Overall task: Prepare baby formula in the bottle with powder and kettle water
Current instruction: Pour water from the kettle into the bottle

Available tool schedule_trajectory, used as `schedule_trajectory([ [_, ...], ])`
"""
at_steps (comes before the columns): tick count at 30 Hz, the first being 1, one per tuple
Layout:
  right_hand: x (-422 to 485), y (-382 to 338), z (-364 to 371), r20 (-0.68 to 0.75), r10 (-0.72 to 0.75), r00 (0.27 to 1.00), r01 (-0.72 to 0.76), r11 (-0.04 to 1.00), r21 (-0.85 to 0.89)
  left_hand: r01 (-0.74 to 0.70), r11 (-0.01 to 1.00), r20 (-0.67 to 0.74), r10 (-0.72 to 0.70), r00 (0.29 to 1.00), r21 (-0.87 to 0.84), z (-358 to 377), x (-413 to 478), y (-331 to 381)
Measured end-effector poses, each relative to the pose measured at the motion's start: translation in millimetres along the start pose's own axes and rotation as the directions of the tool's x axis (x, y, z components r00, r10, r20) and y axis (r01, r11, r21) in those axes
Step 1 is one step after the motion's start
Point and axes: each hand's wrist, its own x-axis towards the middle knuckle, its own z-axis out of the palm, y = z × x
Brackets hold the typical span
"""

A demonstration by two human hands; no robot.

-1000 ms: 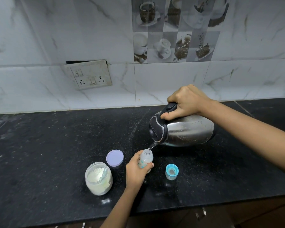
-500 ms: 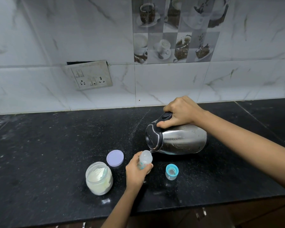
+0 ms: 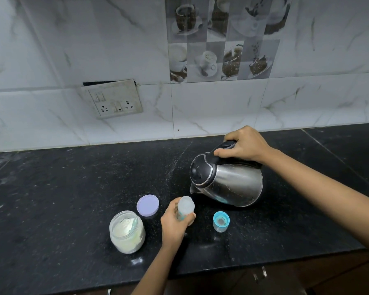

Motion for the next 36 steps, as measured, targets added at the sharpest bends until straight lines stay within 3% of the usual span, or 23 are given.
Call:
schedule_trajectory([
  [4, -15, 25, 8, -0.026, 0.195, 0.980, -0.179, 0.938, 0.295, 0.008, 1.000, -0.003, -0.008, 1.000, 0.005, -1, 1, -5],
  [13, -46, 88, 22, -0.174, 0.419, 0.891, -0.212, 0.725, 0.656, -0.030, 0.999, 0.014, 0.030, 0.999, 0.016, -3, -2, -2],
  [19, -66, 126, 28, -0.161, 0.539, 0.827, -0.233, 0.589, 0.774, -0.062, 0.998, 0.024, 0.062, 0.998, 0.008, -4, -3, -4],
  [25, -91, 140, 27, -0.134, 0.594, 0.793, -0.285, 0.557, 0.780, -0.044, 0.999, 0.037, 0.044, 0.998, 0.003, -3, -3, -10],
  [29, -95, 141, 28, -0.173, 0.645, 0.744, -0.348, 0.597, 0.723, -0.036, 0.999, 0.022, 0.035, 0.999, 0.025, -2, -5, -11],
  [31, -101, 129, 28, -0.304, 0.688, 0.659, -0.373, 0.650, 0.662, -0.026, 0.998, 0.019, 0.025, 1.000, 0.056, -1, -5, -12],
  [33, -117, 107, 34, -0.542, 0.639, 0.546, -0.414, 0.768, 0.488, -0.014, 0.994, 0.000, 0.014, 1.000, 0.112, 1, -7, -13],
  [34, -128, 88, 41, -0.639, 0.549, 0.539, -0.370, 0.835, 0.406, -0.011, 0.987, -0.034, 0.016, 0.999, 0.160, 2, -9, -15],
  [36, -153, 46, 63, -0.646, 0.391, 0.656, -0.240, 0.919, 0.313, -0.008, 0.962, -0.133, 0.046, 0.990, 0.272, 5, -20, -19],
])
